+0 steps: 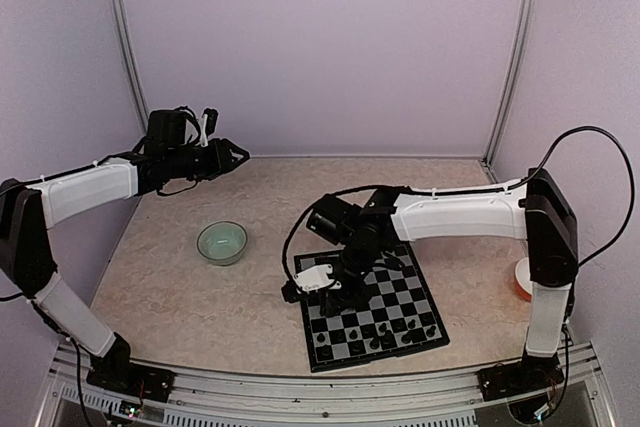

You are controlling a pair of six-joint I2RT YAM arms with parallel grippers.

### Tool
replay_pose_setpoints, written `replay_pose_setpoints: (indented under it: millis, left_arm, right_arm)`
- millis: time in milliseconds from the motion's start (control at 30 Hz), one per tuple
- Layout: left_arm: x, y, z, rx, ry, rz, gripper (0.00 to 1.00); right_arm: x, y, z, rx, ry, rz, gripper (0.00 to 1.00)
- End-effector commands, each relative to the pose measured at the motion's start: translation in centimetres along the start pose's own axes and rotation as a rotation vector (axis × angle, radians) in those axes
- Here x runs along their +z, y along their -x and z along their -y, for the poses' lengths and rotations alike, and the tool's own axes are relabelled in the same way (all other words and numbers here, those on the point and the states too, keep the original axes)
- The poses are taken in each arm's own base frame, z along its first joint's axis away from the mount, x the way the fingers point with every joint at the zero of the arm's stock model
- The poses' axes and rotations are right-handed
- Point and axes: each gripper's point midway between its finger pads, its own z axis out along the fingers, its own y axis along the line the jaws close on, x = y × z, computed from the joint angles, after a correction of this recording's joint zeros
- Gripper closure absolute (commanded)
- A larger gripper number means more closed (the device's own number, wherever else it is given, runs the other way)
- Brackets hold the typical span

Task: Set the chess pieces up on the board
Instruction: Place the pawn at h7, then pick up the knight from the chessboard.

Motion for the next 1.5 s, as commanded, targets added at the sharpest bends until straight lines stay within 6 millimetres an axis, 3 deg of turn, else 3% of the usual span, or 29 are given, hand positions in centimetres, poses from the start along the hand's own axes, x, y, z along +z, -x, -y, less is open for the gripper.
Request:
replay_pose_setpoints:
  millis: [0, 200, 633, 833, 1133, 1467]
  left_arm:
    - [0.2, 0.8, 0.2, -0.004, -0.019, 0.013, 0.56]
    - [0.3, 0.7, 0.2, -0.004, -0.018, 0.009, 0.56]
    - [0.3, 0.7, 0.2, -0.003, -0.021, 0.005, 0.56]
    - [0.4, 0.7, 0.2, -0.004, -0.02, 0.004, 0.56]
    - [0.5, 0.5, 0.1, -0.006, -0.018, -0.002, 0.56]
    - [0.6, 0.5, 0.0, -0.005, -0.018, -0.003, 0.56]
  right_arm:
    - [-2.1, -0.2, 3.7, 0.048, -0.112, 0.018, 0.71]
    - [-1.9, -0.3, 5.6, 0.122, -0.101, 0.068, 0.71]
    - [1.6, -1.6, 4.9, 0.187, 0.027, 0.036, 0.7]
    - [2.0, -2.3, 5.0, 0.212, 0.034, 0.025, 0.72]
    - [2.1, -2.7, 4.1, 0.261, 0.118, 0.056, 0.87]
    - [0.8, -2.7, 4.6, 0.344, 0.168, 0.154, 0.95]
